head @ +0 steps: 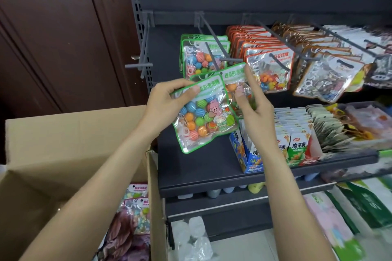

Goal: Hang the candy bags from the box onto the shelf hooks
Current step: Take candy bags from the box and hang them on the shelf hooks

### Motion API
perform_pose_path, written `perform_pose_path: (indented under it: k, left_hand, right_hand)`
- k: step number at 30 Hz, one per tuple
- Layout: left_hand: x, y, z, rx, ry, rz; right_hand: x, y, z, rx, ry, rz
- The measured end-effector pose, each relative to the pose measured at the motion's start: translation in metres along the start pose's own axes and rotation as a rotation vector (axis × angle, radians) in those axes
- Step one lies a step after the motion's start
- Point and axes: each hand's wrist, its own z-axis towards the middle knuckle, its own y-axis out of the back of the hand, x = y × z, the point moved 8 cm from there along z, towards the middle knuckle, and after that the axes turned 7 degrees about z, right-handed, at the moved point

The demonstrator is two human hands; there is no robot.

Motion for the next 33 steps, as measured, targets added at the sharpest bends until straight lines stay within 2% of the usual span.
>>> perform_pose_path:
  k: [12, 18, 33]
  left_hand:
    - [-0.02, 0.0, 0.001, -0.049, -0.137, 0.313]
    - [-0.022, 0.002, -0.006, -0.109, -0.146, 0.278]
    - [-0.018, 0.007, 0.001, -0.062, -0.119, 0.299]
  right_hand:
    - [0.005, 0.005, 0.001, -0.177, 0.087, -0.19]
    - [0.007, 0.003, 0.002, -0.153, 0.094, -0.232]
    - [0.006, 0.0, 0.002, -0.169, 0.092, -0.275]
